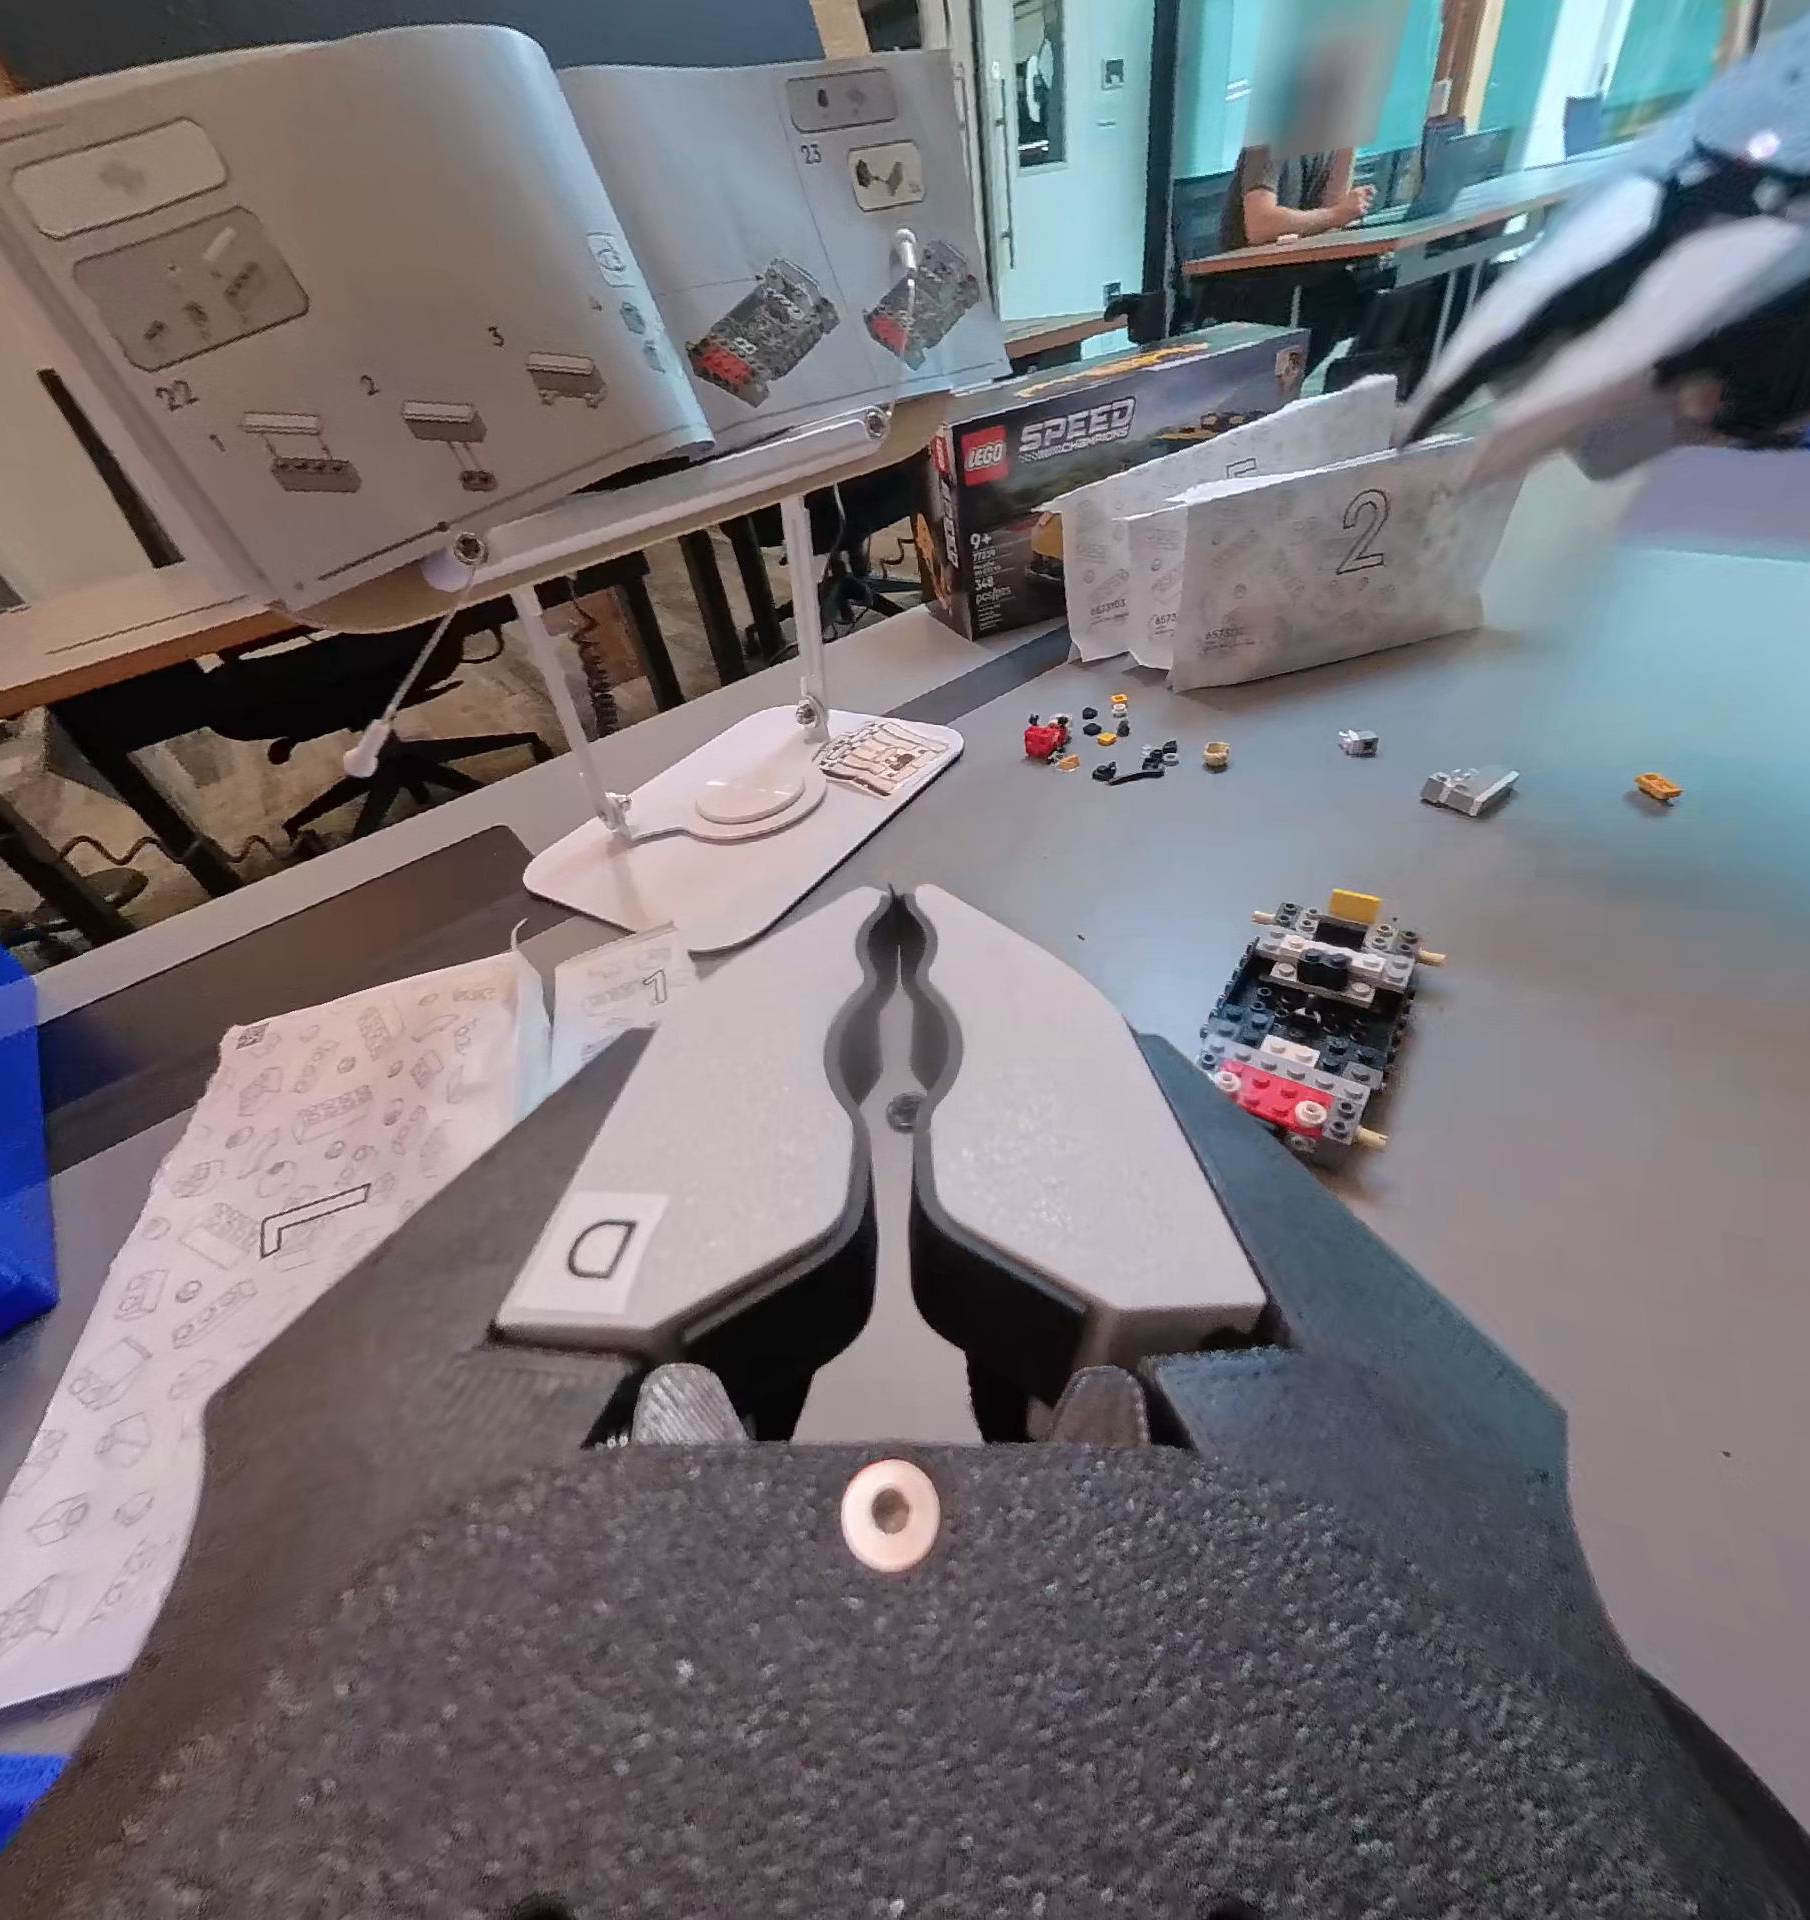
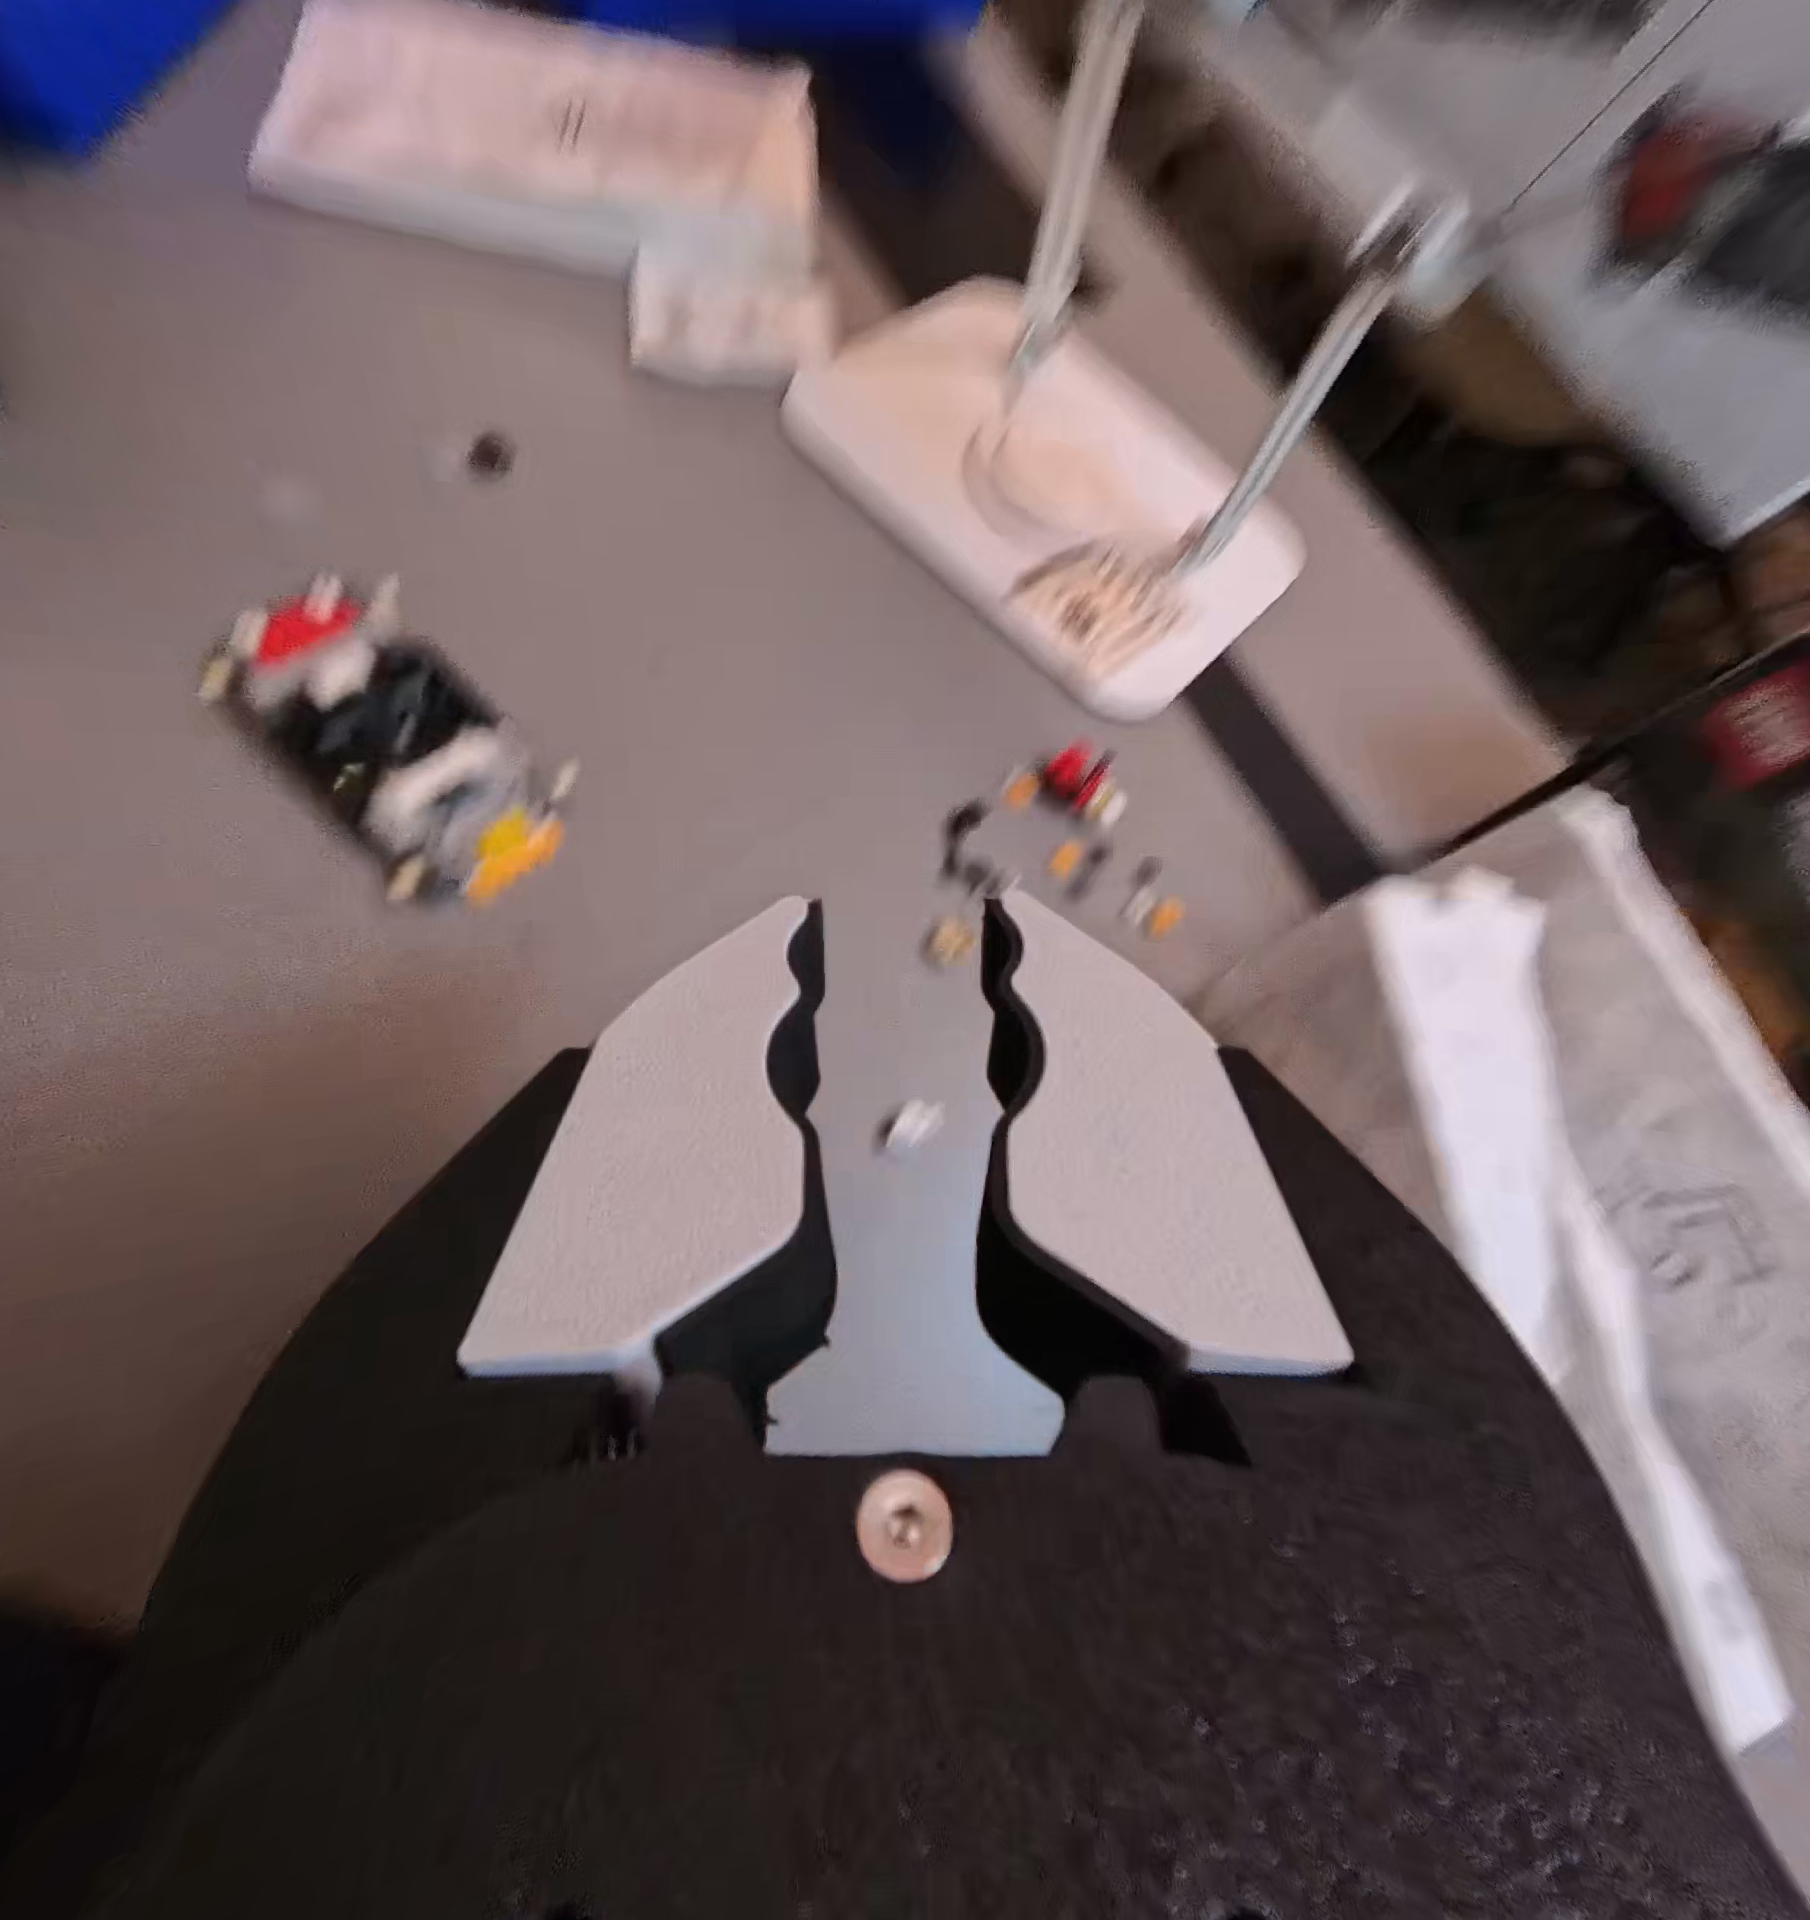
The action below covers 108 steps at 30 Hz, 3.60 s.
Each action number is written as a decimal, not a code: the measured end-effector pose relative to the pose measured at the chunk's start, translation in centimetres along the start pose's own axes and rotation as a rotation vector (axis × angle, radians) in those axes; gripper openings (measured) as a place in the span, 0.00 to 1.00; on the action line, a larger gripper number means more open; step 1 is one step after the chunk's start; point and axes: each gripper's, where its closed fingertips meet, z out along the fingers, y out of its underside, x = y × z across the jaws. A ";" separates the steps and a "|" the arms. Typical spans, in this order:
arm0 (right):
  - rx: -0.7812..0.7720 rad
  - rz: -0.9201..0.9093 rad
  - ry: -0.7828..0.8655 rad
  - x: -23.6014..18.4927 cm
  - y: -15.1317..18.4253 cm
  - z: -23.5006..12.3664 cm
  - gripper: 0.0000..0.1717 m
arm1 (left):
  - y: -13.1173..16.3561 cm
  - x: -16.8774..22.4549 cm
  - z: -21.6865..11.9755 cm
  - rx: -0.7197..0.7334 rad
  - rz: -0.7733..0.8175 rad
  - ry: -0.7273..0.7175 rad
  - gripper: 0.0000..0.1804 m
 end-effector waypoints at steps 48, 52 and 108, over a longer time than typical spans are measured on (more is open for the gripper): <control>0.278 -0.222 -0.497 -21.2 -2.2 3.3 0.07 | 4.2 19.3 3.0 -0.260 0.411 0.729 0.04; 0.259 -0.244 -0.516 -21.5 -1.9 3.2 0.06 | 4.3 19.4 2.7 -0.275 0.384 0.755 0.05; 0.487 -0.145 -0.486 -19.1 -3.8 0.1 0.06 | 0.8 4.4 0.6 -0.333 -0.061 0.264 0.02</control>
